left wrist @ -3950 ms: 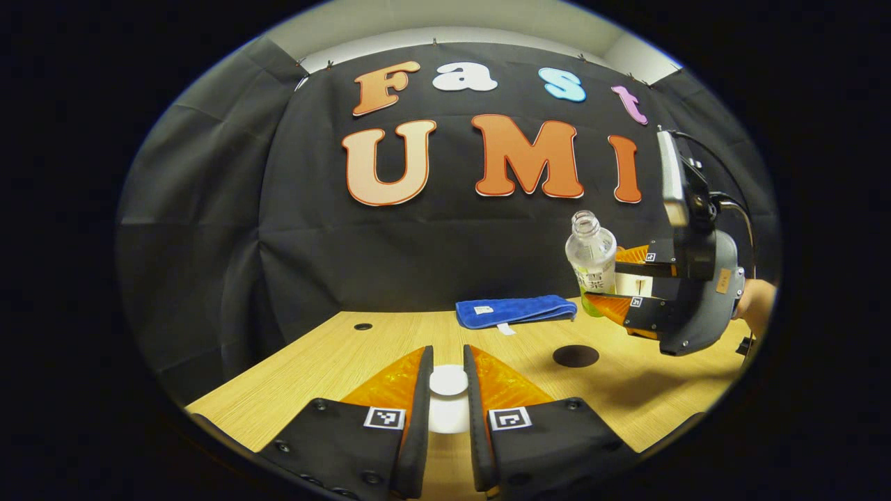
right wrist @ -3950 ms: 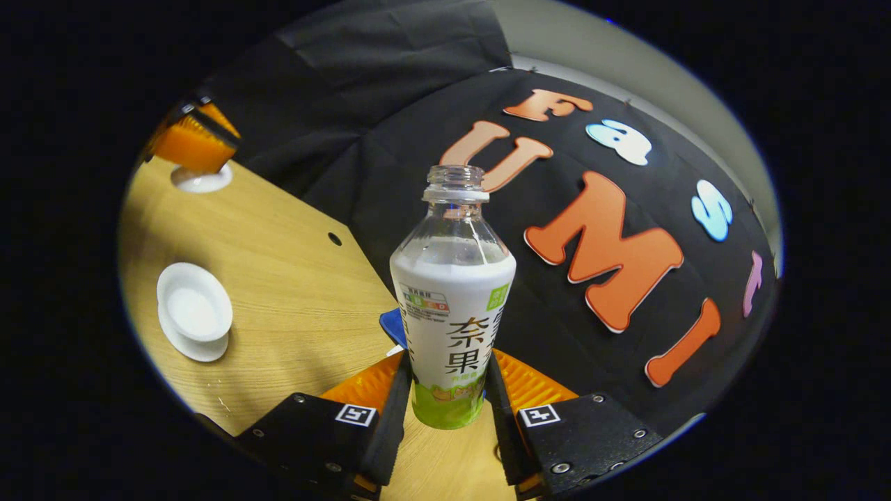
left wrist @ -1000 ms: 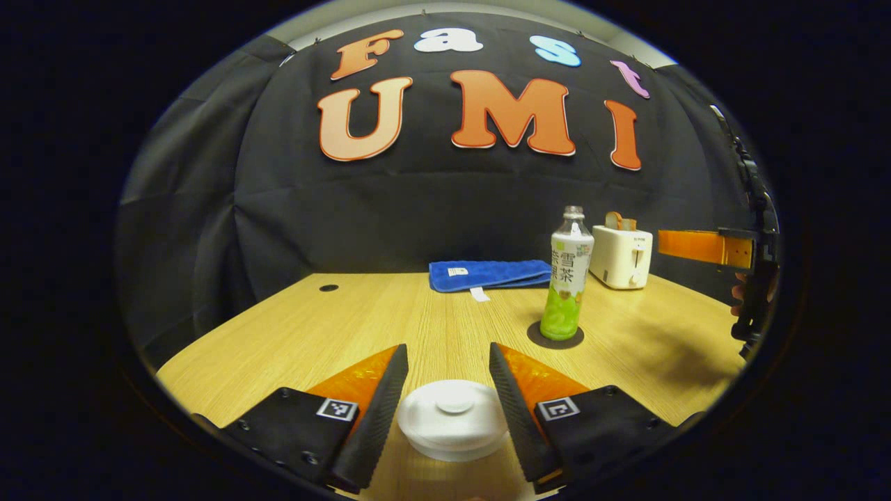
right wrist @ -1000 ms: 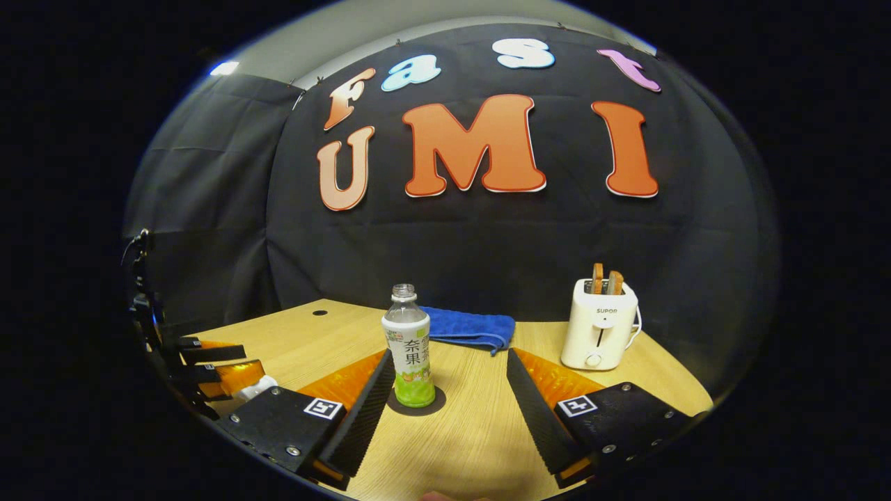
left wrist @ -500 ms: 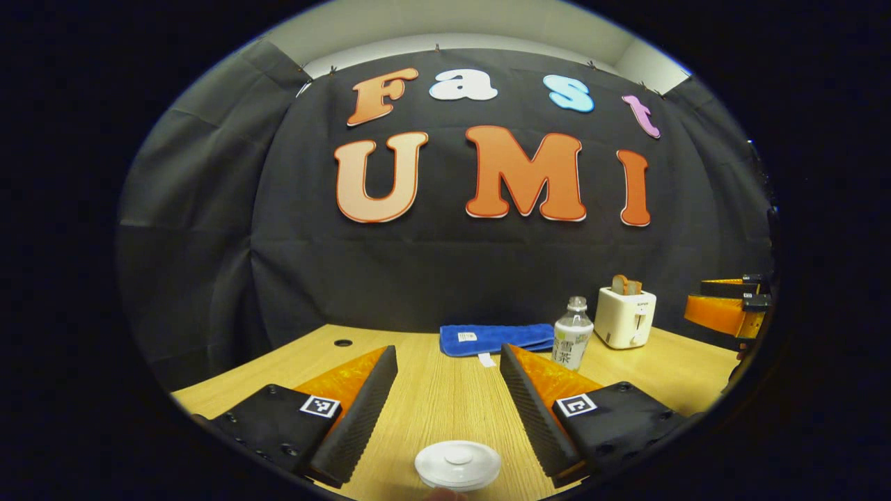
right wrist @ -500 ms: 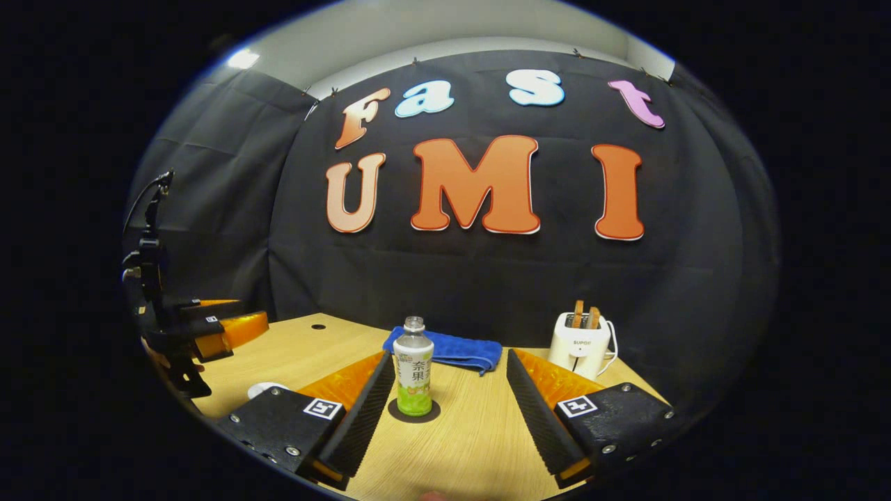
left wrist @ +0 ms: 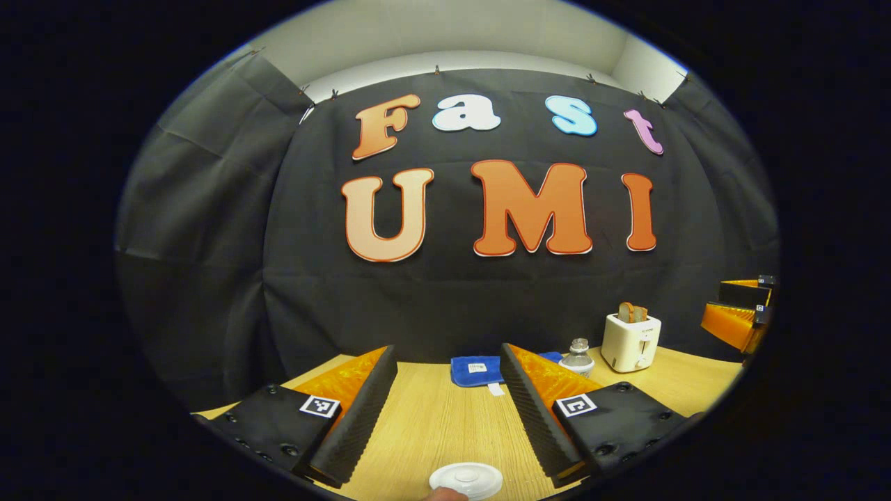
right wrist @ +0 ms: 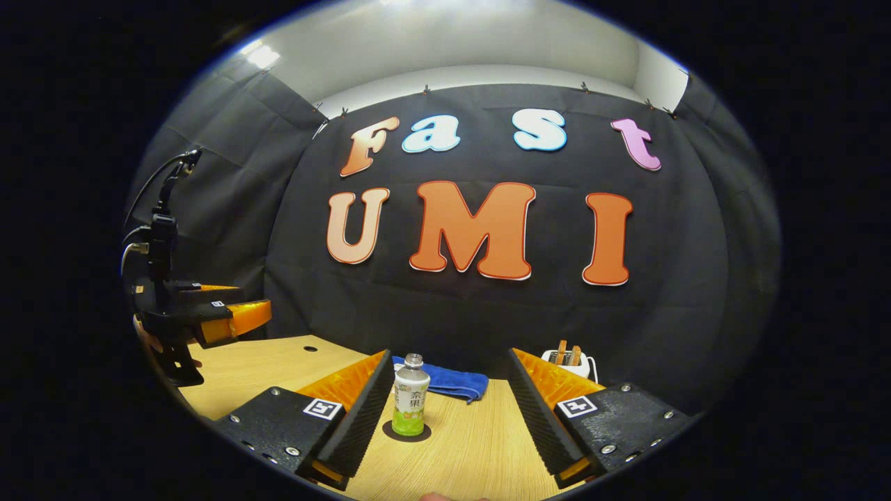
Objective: Open the teacup lid with one hand, grasp the water bottle and pour water into the teacup with the other hand; after pouring, place the water bottle on the coaster and then close the teacup lid.
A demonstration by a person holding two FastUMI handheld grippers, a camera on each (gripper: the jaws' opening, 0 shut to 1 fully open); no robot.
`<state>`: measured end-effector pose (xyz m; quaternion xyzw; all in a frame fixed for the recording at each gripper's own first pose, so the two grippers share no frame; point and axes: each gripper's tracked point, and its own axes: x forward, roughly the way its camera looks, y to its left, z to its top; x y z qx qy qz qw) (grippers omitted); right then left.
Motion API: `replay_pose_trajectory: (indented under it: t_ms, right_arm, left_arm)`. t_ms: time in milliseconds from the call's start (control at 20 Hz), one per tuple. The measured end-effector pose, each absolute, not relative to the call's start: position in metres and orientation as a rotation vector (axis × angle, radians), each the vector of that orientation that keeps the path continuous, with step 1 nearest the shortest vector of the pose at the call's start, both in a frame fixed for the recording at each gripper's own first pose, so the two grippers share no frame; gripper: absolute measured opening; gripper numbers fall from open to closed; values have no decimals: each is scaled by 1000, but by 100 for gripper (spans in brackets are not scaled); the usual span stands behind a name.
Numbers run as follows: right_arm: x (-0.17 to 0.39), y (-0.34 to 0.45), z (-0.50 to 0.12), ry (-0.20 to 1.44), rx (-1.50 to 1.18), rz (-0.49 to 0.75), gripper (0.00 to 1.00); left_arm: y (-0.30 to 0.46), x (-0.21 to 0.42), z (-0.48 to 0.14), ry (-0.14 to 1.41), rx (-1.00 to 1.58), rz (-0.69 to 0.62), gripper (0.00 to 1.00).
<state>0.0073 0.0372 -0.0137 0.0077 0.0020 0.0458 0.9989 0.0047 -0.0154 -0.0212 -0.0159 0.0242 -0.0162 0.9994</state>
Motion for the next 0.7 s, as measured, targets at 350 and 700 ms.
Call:
replay_pose_trajectory:
  t_ms: [350,700]
  right_arm:
    - [3,44,-16,-12,-19,77,97]
    - [6,51,-29,9,-28,63,98]
  left_arm:
    - [-12,-8,-4,-26,-14,-39,95]
    - [-14,-7,-20,-4,-16,-42,97]
